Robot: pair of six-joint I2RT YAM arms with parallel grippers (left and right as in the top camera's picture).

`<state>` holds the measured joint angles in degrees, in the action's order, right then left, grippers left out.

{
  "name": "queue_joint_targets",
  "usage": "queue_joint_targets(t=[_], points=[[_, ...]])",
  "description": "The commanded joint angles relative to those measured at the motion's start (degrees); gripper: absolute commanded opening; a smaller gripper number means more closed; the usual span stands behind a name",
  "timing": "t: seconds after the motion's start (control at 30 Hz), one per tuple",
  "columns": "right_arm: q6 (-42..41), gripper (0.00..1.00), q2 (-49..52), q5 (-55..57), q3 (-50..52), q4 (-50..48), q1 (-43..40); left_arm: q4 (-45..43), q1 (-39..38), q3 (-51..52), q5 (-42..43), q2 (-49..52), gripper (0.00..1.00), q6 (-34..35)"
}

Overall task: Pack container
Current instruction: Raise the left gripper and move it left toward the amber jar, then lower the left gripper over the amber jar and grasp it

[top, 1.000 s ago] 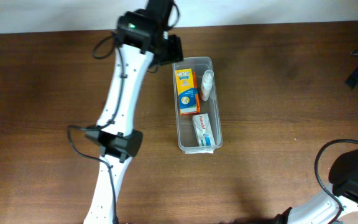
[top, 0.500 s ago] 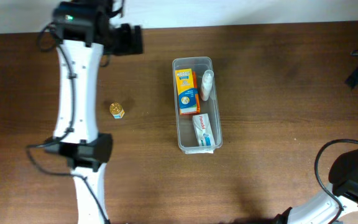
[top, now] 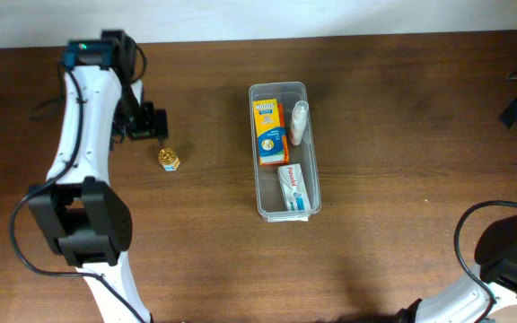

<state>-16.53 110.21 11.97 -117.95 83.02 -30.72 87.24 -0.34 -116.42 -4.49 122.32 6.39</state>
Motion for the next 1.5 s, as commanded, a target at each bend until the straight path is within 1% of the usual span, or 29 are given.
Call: queue_joint_targets(t=[0.0, 0.13, 0.27, 0.47, 0.73, 0.97, 1.2, 1.37, 1.47], points=[[-0.6, 0.98, -0.2, 0.1, 0.2, -0.2, -0.1, -4.3, 0.1, 5.8, 0.8, -1.2, 0.99, -3.5], [-0.6, 0.98, -0.2, 0.1, 0.2, -0.2, -0.1, -7.9, 0.1, 10.0, 1.4, -1.2, 0.99, -3.6], [-0.6, 0.98, -0.2, 0.1, 0.2, -0.2, -0.1, -13.0, 0.1, 12.9, 8.0, -1.2, 0.99, -8.2], [-0.6, 0.98, -0.2, 0.1, 0.2, -0.2, -0.1, -18.0, -0.2, 15.4, 8.2, -1.2, 0.99, -11.4], [-0.6, 0.98, -0.2, 0.1, 0.2, -0.2, -0.1, -20.2, -0.3, 16.0, 8.2, -0.2, 0.99, -15.2], [-0.6, 0.98, -0.2, 0.1, 0.2, -0.2, -0.1, -21.4, -0.4, 16.0, 8.2, 0.8, 0.99, -14.8], [-0.6, 0.98, -0.2, 0.1, 0.2, -0.2, -0.1, -21.3, -1.6, 16.0, 8.2, 4.4, 0.98, -14.3], [-0.6, 0.98, -0.2, 0.1, 0.2, -0.2, -0.1, -22.0, -2.6, 16.0, 8.3, 5.8, 0.96, -17.1], [-0.6, 0.98, -0.2, 0.1, 0.2, -0.2, -0.1, -22.2, -3.0, 16.0, 8.2, 6.8, 0.96, -17.2]])
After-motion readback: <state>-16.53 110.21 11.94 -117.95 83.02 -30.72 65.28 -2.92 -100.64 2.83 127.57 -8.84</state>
